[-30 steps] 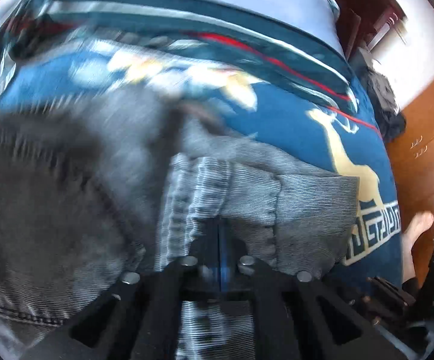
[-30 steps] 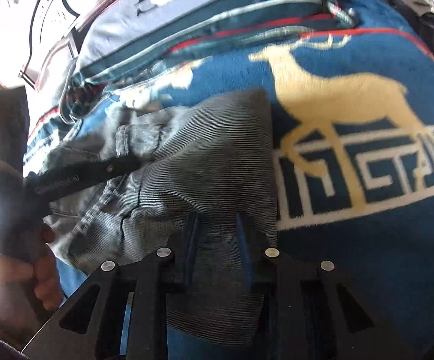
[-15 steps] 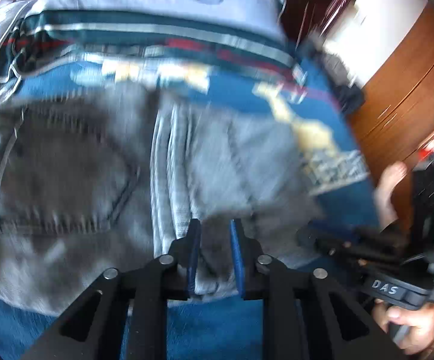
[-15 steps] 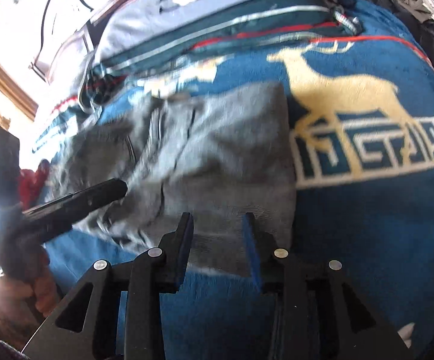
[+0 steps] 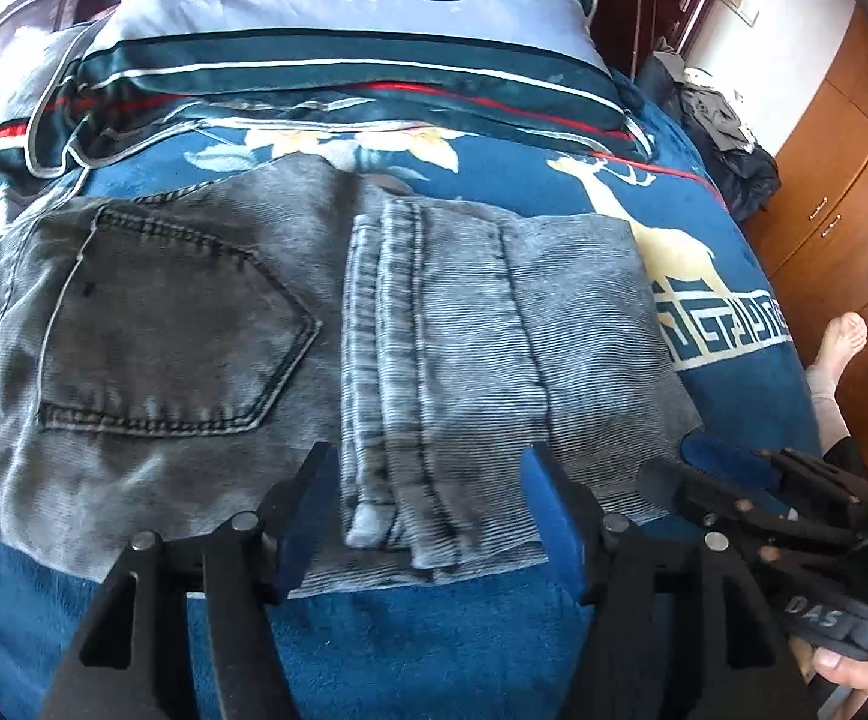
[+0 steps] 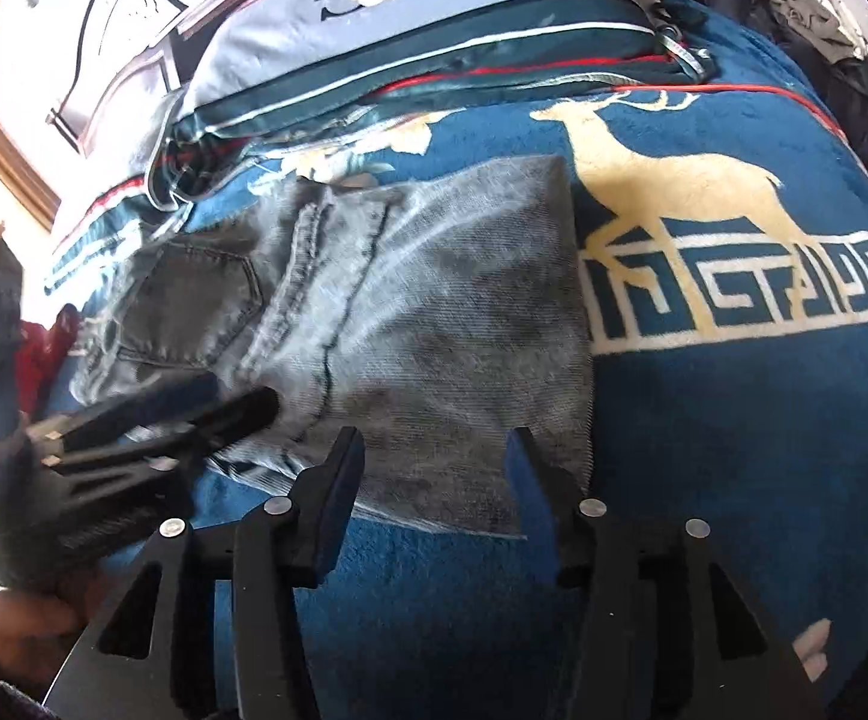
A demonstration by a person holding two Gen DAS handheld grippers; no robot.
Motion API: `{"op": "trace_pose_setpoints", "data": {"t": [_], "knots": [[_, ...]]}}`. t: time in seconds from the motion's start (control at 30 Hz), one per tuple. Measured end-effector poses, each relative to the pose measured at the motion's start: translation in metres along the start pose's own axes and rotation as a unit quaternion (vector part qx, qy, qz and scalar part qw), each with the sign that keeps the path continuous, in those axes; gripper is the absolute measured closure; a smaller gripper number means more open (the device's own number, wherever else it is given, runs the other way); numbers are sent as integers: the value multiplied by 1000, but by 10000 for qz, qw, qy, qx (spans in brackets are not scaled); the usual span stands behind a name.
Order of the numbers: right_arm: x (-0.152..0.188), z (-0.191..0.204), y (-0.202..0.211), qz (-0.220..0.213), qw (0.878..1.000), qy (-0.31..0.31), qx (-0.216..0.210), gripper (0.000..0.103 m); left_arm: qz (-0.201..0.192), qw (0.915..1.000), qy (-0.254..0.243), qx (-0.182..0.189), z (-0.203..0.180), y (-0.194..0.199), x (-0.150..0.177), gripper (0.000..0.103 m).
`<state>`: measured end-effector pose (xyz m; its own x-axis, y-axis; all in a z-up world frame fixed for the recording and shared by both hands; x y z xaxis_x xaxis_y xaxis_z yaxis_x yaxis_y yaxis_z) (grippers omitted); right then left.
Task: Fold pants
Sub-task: 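Open both tools and withdraw them from the folded jeans, then move the right tool to the jeans cuff end and close on it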
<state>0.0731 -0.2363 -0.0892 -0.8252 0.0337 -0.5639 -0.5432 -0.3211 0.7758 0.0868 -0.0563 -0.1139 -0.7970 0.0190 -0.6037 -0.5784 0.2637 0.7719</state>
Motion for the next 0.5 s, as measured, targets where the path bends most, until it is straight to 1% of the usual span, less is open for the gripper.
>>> {"op": "trace_pose_setpoints", "data": {"t": [0.07, 0.17, 0.23, 0.33, 0.37, 0.43, 0.5], "knots": [[5, 0, -8, 143, 9999, 84, 28, 51, 71, 9999, 68, -28, 3, -2, 2, 37], [6, 7, -11, 188, 9993, 313, 114, 47, -4, 10000, 77, -41, 7, 4, 2, 37], [4, 12, -4, 103, 9994, 291, 137, 46, -71, 10000, 28, -64, 8, 10, 0, 37], [-1, 18, 11, -73, 9999, 130, -24, 45, -138, 9998, -98, -136, 13, 19, -5, 34], [-1, 21, 13, -93, 9998, 147, -48, 44, -160, 9996, -138, -179, 15, 23, -7, 31], [-2, 29, 18, -136, 9996, 228, -85, 36, -224, 9992, -185, -291, 21, 29, -11, 24], [-2, 40, 22, -184, 9993, 303, -153, 35, -322, 9984, -143, -449, 30, 37, -15, 14]]}}
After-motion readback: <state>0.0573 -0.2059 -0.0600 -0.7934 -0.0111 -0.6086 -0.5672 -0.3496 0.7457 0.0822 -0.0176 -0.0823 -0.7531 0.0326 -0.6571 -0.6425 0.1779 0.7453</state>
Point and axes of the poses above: each gripper's, at about its wrist camera, not at the fingertips, and y roughly against the way its jaws point, z to its left, x to its underside, the point moved 2 cm from there along -y, roughly the way its jaws point, and after that the axes turned 8 degrees about -z, right-handed, at the moved point
